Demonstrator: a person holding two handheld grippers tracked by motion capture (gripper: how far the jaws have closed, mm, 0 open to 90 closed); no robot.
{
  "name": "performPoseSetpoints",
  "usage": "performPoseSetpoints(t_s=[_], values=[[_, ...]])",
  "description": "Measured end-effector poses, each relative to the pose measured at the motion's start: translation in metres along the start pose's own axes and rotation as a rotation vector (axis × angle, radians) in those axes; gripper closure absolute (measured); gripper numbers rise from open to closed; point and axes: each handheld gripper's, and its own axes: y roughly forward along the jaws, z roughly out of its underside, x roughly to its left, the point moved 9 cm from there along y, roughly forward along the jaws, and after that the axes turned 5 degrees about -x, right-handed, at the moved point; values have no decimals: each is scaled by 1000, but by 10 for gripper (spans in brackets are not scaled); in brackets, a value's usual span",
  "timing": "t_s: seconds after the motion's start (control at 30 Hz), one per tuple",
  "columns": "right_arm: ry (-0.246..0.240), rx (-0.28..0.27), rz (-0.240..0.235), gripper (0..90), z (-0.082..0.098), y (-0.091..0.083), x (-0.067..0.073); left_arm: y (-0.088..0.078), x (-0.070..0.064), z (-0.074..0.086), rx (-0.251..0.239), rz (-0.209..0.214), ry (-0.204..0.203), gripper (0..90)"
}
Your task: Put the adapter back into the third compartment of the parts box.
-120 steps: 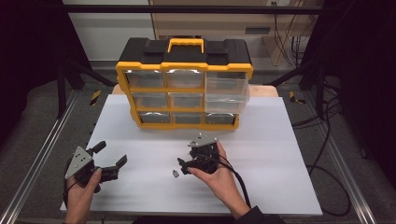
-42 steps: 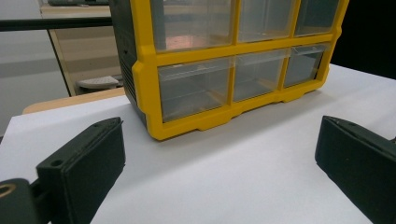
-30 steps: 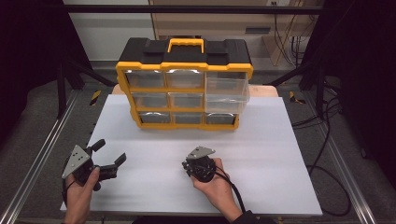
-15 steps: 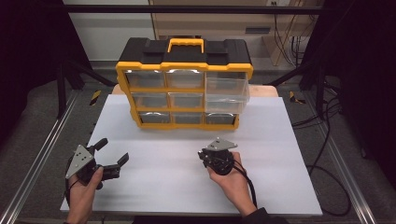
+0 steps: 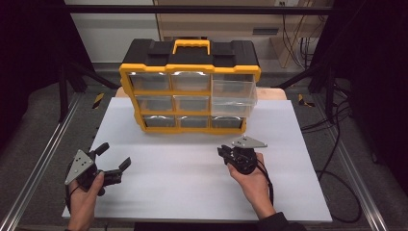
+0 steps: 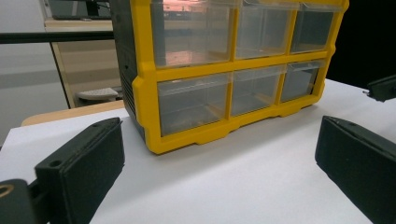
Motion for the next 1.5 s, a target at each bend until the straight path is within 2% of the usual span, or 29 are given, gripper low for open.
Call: performPoseSetpoints(t_s=[0.27, 0.47, 0.6, 0.8, 1.1, 1.33, 1.5], values=[[-14, -61, 19, 770, -17, -16, -11, 1, -2, 1, 5, 8, -3, 11], [-31, -88, 17, 769, -29, -24, -9, 0, -1, 1, 1, 8, -13, 11], [-17, -94, 12, 770, -32, -27, -9, 0, -1, 0, -2, 9, -5, 11], [-33, -122, 10, 769, -44, -34, -6, 0, -1, 1, 5, 7, -9, 11], [-38, -127, 8, 769, -47, -38, -5, 1, -1, 2, 6, 11, -22, 12], [-47, -117, 14, 770, -47, -37, -7, 0, 0, 3, 8, 9, -16, 11], [-58, -134, 15, 769, -54, -42, -5, -1, 0, 3, 5, 6, -23, 12]])
